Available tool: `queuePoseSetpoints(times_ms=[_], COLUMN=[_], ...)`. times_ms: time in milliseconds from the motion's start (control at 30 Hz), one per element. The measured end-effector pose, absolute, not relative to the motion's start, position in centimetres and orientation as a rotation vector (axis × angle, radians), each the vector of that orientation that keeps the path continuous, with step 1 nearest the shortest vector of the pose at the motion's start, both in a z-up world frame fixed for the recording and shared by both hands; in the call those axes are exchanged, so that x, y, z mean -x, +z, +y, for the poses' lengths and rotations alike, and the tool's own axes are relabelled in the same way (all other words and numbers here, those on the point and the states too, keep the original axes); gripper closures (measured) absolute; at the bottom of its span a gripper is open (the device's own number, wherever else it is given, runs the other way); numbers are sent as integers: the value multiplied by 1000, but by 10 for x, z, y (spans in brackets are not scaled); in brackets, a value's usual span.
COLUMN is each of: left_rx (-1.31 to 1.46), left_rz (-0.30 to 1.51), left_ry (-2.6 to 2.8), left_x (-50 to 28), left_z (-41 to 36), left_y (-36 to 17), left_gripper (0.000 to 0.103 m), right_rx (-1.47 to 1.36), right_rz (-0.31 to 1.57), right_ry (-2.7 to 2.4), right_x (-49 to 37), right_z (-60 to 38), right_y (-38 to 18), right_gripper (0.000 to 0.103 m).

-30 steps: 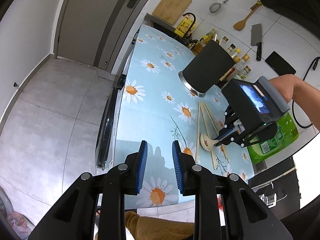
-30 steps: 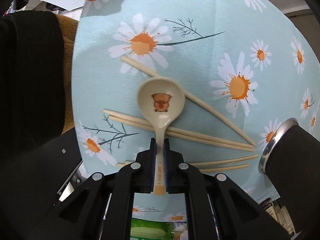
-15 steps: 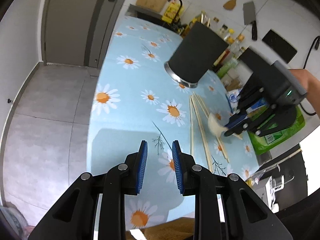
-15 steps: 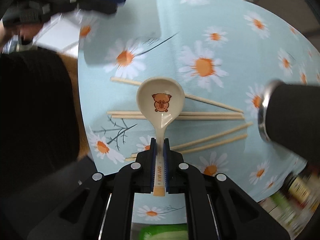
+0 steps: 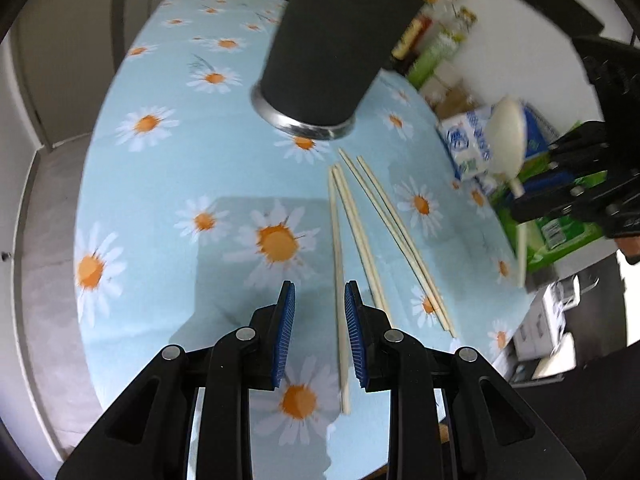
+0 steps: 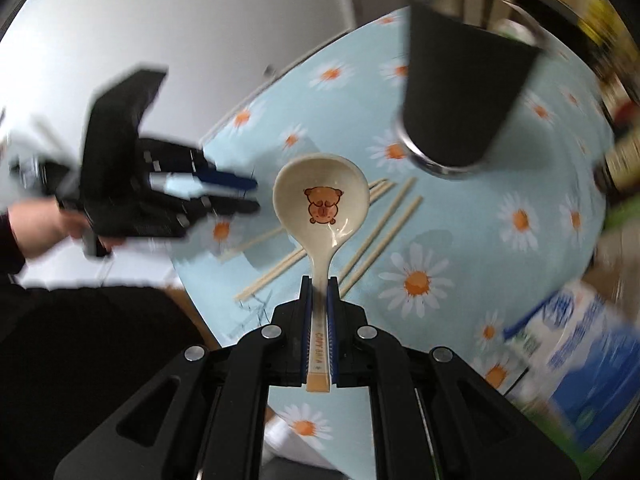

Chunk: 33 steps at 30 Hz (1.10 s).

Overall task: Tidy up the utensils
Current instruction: 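Lift the bear-print spoon with the right gripper while the left moves toward the chopsticks, then grasp a wooden chopstick with the left gripper while the right holds the spoon raised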

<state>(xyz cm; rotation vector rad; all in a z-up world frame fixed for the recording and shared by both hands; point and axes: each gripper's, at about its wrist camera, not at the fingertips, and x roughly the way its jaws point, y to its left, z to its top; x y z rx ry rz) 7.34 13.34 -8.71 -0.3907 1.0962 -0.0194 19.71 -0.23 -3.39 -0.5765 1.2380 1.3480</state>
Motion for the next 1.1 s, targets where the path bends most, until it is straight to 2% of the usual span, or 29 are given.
queuePoseSetpoints(times_ms=[267, 600, 667, 800, 1100], left_rx=[267, 151, 124, 111, 238], left_rz=[1255, 1395, 1408, 1423, 1394], left_ry=[-20, 12, 29, 77, 126], left_x=[-114, -140, -145, -152, -152], left_z=[114, 94, 91, 90, 107], left_y=[-100, -105, -106, -107, -105], left_gripper=[79, 80, 84, 99, 99], right_rx=[228, -26, -43, -108, -129], right_rz=[1193, 1141, 1132, 1130, 1133], right_ry=[1317, 1365, 1371, 1387, 1419], right_x=[-205, -218, -220, -226, -236], right_z=[-42, -69, -72, -76, -69], right_y=[-11, -22, -24, -29, -42], right_gripper=[95, 95, 95, 95, 95])
